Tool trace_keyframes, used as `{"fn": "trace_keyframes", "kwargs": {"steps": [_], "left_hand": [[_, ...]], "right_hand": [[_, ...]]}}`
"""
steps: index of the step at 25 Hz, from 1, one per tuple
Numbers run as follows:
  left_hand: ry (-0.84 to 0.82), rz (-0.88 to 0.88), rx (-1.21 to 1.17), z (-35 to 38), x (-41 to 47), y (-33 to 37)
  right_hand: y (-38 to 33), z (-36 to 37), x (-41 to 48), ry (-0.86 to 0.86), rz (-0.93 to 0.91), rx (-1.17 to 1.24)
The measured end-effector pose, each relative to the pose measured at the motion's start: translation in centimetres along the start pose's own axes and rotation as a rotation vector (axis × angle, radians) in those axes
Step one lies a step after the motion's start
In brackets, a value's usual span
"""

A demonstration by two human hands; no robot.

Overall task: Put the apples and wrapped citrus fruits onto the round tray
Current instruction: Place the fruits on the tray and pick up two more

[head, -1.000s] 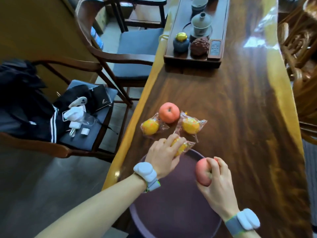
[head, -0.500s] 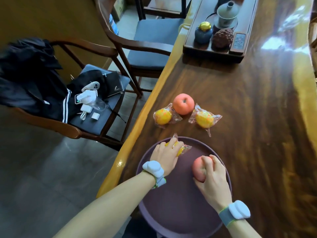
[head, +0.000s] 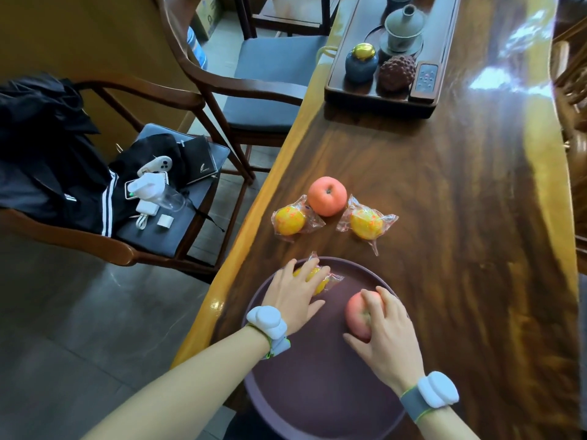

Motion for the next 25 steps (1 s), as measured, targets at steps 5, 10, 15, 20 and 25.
{"fn": "trace_keyframes", "kwargs": {"steps": [5, 10, 15, 20, 25], "left_hand": [[0.143, -0.012, 0.035, -2.3, 0.7, -0.4], [0.274, -0.062, 0.034, -5.8, 5.2, -2.1], [0.254, -0.144, 0.047, -8.8, 11.8, -4.5], [0.063, -0.228, 0.087, -8.0, 17.3, -7.0], [-0.101, -0.228, 0.112, -5.9, 18.3, -7.3]], "right_hand": [[-0.9, -2.4, 1.1, 0.068, 0.025, 0.053], [-2.0, -5.5, 6.7, 0.198, 0.034, 0.103], [-2.2, -5.7, 13.5, 0.176, 0.078, 0.020], [-2.5, -4.2, 17.7, 0.077, 0.076, -0.146], [-2.2, -3.1, 18.7, 0.069, 0.064, -0.169]]}}
Point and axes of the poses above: each hand's wrist, its own x-axis towards the middle knuckle, its own z-axis out of the palm, y = z × x, the point moved 7 cm from there along x, towards the middle knuckle, and after that the axes turned 11 degrees about z, right-handed, at the moved point
